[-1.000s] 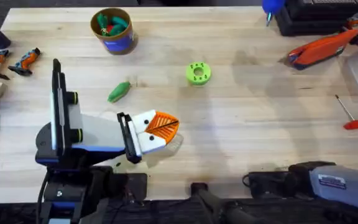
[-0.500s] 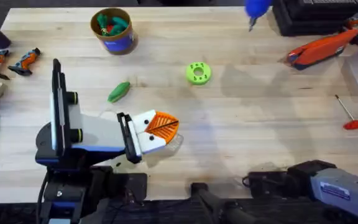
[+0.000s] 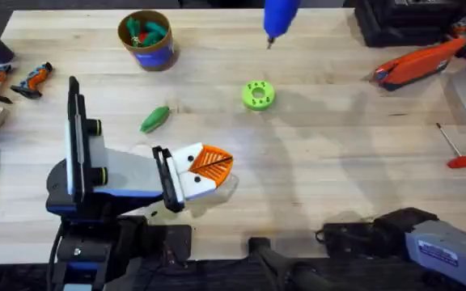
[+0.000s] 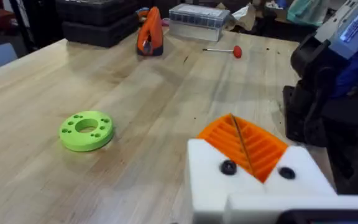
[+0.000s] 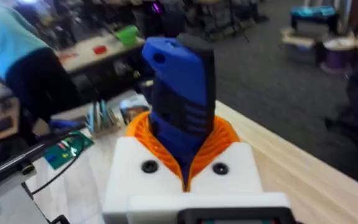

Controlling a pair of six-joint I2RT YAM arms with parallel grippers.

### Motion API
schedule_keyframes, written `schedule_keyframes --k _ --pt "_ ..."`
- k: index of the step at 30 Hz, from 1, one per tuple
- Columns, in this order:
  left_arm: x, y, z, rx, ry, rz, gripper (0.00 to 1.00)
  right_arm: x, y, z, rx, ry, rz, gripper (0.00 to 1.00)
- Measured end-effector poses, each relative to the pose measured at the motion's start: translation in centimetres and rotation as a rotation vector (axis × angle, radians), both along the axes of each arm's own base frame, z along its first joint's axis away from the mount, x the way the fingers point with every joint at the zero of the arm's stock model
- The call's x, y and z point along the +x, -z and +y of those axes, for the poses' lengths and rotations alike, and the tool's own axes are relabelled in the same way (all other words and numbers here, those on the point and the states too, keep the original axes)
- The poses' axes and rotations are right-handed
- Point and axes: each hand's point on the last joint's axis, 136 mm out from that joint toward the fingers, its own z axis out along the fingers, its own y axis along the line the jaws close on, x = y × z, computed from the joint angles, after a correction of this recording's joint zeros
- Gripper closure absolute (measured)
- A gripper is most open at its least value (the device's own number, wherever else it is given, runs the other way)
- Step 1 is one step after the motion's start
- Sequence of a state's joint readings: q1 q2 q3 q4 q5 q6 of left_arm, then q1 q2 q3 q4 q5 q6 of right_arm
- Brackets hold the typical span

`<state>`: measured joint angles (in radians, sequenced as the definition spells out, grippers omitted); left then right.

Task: Pick up the gripper from the table and insert it into the empty holder that is missing its gripper. Then pick up a screw, insert it into the mounting hole, and use the screwdriver to tighten it. Finally, clean up the table by picking up the vegetable and placing it into the bucket.

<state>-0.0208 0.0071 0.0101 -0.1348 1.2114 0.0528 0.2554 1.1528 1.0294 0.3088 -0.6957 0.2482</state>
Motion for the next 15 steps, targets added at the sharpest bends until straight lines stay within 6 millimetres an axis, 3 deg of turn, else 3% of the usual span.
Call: schedule_keyframes --k 9,15 --pt "0.0 0.0 0.0 0.0 0.0 0.0 0.989 -3.4 3.5 0.9 0.184 -0.128 -0.084 0.976" --pt "0.0 0.0 0.0 0.0 0.0 0.0 0.989 -6.5 4.2 3.9 0.223 -0.259 -0.037 0.976"
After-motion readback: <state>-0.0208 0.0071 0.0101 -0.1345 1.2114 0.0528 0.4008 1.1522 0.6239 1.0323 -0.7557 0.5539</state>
